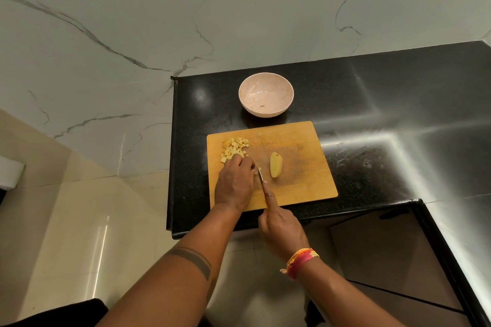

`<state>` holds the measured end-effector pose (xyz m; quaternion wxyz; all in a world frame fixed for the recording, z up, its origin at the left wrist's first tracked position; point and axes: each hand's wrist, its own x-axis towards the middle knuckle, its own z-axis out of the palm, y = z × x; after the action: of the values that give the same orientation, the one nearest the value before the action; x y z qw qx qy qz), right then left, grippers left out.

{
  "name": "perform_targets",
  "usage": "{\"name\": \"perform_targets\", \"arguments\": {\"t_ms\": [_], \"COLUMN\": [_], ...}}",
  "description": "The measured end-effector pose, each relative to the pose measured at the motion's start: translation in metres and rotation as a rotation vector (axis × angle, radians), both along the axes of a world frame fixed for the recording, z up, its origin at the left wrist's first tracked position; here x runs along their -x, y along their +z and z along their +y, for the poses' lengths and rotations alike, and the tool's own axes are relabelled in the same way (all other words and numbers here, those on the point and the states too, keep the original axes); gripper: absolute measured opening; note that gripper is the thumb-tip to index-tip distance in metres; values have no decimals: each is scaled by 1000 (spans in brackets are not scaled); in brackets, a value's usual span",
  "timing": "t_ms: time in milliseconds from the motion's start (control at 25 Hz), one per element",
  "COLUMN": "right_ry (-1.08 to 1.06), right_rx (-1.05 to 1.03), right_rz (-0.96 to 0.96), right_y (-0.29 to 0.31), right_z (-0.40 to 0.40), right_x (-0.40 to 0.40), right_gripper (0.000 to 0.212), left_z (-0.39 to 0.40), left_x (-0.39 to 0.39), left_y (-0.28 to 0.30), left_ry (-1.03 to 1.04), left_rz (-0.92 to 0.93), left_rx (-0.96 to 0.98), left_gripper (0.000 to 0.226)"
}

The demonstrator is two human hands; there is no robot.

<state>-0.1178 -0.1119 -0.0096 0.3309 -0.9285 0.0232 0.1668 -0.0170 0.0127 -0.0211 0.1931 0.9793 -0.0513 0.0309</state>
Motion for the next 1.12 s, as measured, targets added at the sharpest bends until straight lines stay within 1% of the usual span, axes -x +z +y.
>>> {"name": "perform_targets", "arguments": {"t_ms": [80,120,280,360,440,480,560,640,680,720,760,840,880,920,1000,1120], "right_ry": [-19,-39,-90,-93,-124,-137,-138,-125,-123,-126,-134,-153,-166,-188,-240,-284], "right_rx": [-40,-62,-211,-283,-360,-398,-463,-486,-481,-468,-443,-355,-307,-270,-243,-257], "right_rz": [-23,-38,-64,-62,-50,-38,-13,-2,0,0,-5,-35,-52,-65,-84,-89], "right_y": [2,2,1,2,1,1,2,2,3,5,6,8,10,11,15,18], "right_z": [-3,-4,-10,-14,-17,-19,-21,-24,-24,-25,-25,-25,-25,-25,-29,-41], "right_x": [3,4,-5,-13,-21,-24,-29,-30,-29,-28,-28,-29,-30,-33,-38,-40], "right_gripper": [84,83,75,75,73,71,68,66,66,66,67,70,71,72,71,69], "left_z": [-2,-4,-18,-24,-28,-29,-29,-27,-25,-23,-22,-22,-24,-28,-38,-57], "left_x": [4,6,0,-10,-17,-19,-22,-26,-28,-30,-30,-27,-25,-22,-17,-17], "left_y": [-1,-1,14,27,38,42,43,41,39,38,37,36,34,33,28,21], "left_ry": [-12,6,255,416,558,608,694,767,780,763,710,533,425,325,179,114], "left_rz": [-1,5,94,221,398,465,523,512,490,455,413,324,302,300,352,402], "left_rx": [52,114,483,741,1006,1072,1127,1140,1110,1035,914,664,596,562,519,417], "left_gripper": [17,18,25,23,19,15,10,9,10,11,12,15,17,18,24,41]}}
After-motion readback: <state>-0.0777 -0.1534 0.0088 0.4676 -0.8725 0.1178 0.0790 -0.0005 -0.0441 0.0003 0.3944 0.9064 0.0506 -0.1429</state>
